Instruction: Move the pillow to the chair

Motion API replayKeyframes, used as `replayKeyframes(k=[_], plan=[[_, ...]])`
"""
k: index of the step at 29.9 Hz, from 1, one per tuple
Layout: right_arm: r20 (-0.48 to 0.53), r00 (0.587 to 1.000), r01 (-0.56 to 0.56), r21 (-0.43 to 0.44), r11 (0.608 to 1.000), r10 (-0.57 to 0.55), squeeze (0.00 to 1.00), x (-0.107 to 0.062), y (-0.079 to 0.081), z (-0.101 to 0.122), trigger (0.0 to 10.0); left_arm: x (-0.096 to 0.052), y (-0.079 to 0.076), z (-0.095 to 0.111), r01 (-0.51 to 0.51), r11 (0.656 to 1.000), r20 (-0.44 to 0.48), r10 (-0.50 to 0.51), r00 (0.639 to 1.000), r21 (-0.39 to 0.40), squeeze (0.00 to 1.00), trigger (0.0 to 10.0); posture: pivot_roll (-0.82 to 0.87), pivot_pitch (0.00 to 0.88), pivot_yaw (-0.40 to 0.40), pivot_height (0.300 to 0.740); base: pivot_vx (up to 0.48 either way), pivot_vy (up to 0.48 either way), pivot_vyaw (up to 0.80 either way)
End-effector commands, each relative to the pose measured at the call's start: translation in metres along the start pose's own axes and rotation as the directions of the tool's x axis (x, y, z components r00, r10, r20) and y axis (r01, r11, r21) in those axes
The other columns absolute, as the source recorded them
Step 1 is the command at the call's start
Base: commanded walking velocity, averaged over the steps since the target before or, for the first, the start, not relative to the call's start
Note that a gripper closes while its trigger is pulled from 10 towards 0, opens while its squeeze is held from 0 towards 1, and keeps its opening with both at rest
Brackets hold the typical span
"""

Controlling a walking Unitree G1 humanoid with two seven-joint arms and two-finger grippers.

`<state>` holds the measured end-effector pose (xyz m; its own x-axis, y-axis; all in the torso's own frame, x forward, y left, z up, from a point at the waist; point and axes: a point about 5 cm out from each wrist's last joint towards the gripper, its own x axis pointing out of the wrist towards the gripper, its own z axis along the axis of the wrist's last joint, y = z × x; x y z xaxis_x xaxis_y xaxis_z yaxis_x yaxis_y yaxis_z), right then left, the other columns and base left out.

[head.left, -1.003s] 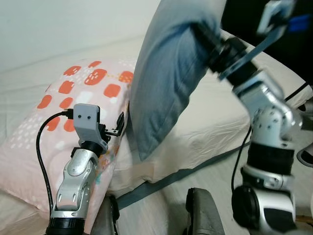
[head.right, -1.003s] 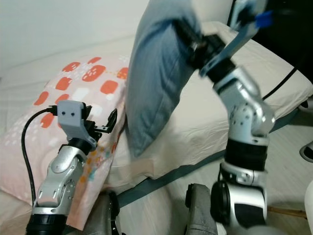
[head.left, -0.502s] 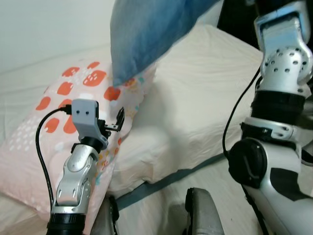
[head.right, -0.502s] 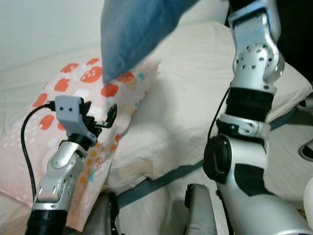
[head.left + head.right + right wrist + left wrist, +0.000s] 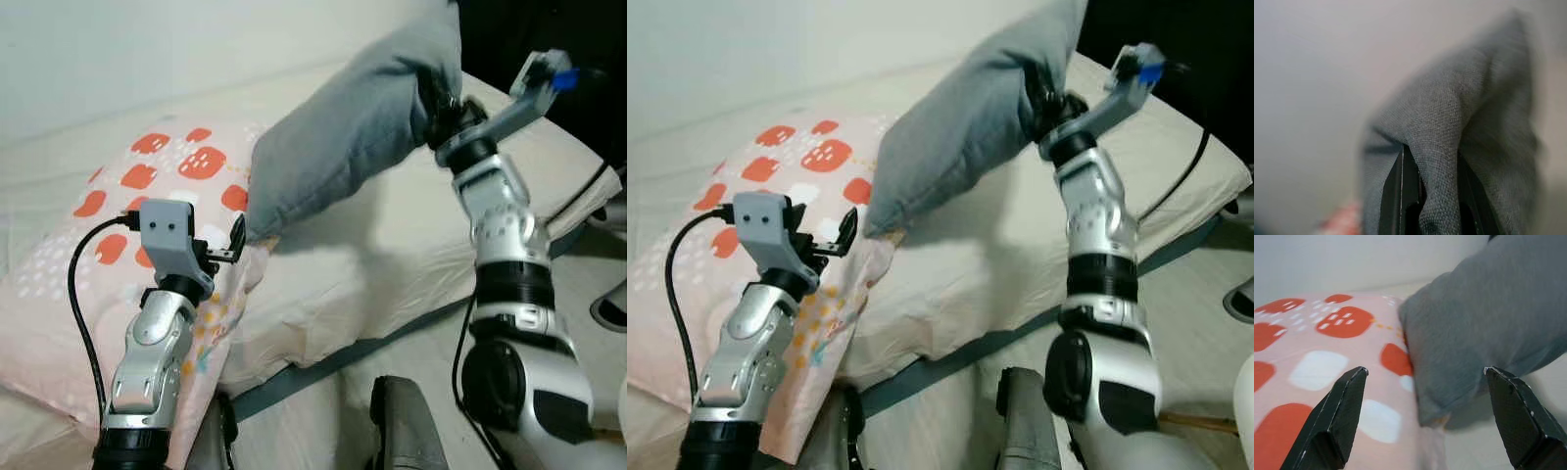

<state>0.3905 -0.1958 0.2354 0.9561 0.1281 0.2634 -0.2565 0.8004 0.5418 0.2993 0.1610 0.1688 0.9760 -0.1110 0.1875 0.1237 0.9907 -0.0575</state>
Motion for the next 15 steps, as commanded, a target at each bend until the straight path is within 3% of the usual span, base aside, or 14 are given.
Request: replayKeyframes(k=[1,2,7,8,9,10,11,13,14,15], plan=[[-0.138,0.985,0.106,0.007,0.994,-0.104,0.0,-0.01,-0.016,-0.032,0.0,-0.003,0.001,-0.006,-0.005,1.0,-0.031,0.005,1.0,0.01,0.0,10.0,0.03,0.143,0.013,0.559,0.0,0.0,0.0],[-0.223,0.957,0.184,-0.024,0.983,-0.185,0.0,-0.019,-0.029,-0.048,0.0,-0.003,0.001,-0.006,-0.003,1.0,-0.034,0.004,0.999,0.012,0.0,10.0,0.02,0.144,0.012,0.559,0.0,0.0,0.0],[-0.366,0.915,0.152,-0.083,0.985,-0.172,0.0,-0.028,-0.032,-0.067,0.0,-0.001,-0.002,-0.01,0.01,1.0,-0.07,-0.01,0.997,0.005,0.0,10.0,0.02,0.146,0.011,0.559,0.0,0.0,0.0],[-0.419,0.899,0.103,-0.082,0.991,-0.128,0.0,-0.031,-0.028,-0.074,0.0,0.0,-0.005,-0.015,0.01,0.999,-0.125,-0.017,0.992,-0.049,0.0,10.0,0.02,0.146,0.009,0.559,0.0,0.0,0.0],[-0.419,0.899,0.103,-0.082,0.991,-0.128,0.0,-0.031,-0.028,-0.074,0.0,0.0,-0.005,-0.015,0.01,0.999,-0.125,-0.017,0.992,-0.049,0.0,10.0,0.02,0.146,0.009,0.559,0.0,0.0,0.0],[-0.469,0.88,0.049,-0.079,0.996,-0.08,0.0,-0.034,-0.024,-0.082,0.0,0.001,-0.011,-0.022,0.031,0.99,-0.181,-0.057,0.982,-0.141,0.0,10.0,0.02,0.146,0.007,0.559,0.0,0.0,0.0],[-0.469,0.88,0.049,-0.079,0.996,-0.08,0.0,-0.034,-0.024,-0.082,0.0,0.001,-0.011,-0.022,0.031,0.99,-0.181,-0.057,0.982,-0.141,0.0,10.0,0.02,0.146,0.007,0.559,0.0,0.0,0.0],[-0.523,0.852,-0.012,-0.052,0.999,-0.017,0.0,-0.04,-0.018,-0.096,0.0,0.002,-0.027,-0.043,0.069,0.95,-0.354,-0.181,0.918,-0.306,0.0,10.0,0.03,0.145,0.004,0.559,0.0,0.0,0.0],[-0.523,0.852,-0.012,-0.052,0.999,-0.017,0.0,-0.04,-0.018,-0.096,0.0,0.002,-0.027,-0.043,0.069,0.95,-0.354,-0.181,0.918,-0.306,0.0,10.0,0.03,0.145,0.004,0.559,0.0,0.0,0.0],[-0.529,0.849,-0.025,-0.037,0.999,0.001,0.0,-0.041,-0.015,-0.1,0.0,0.002,-0.033,-0.05,0.079,0.934,-0.41,-0.228,0.883,-0.349,0.0,10.0,0.03,0.145,0.004,0.559,0.0,0.0,0.0]])
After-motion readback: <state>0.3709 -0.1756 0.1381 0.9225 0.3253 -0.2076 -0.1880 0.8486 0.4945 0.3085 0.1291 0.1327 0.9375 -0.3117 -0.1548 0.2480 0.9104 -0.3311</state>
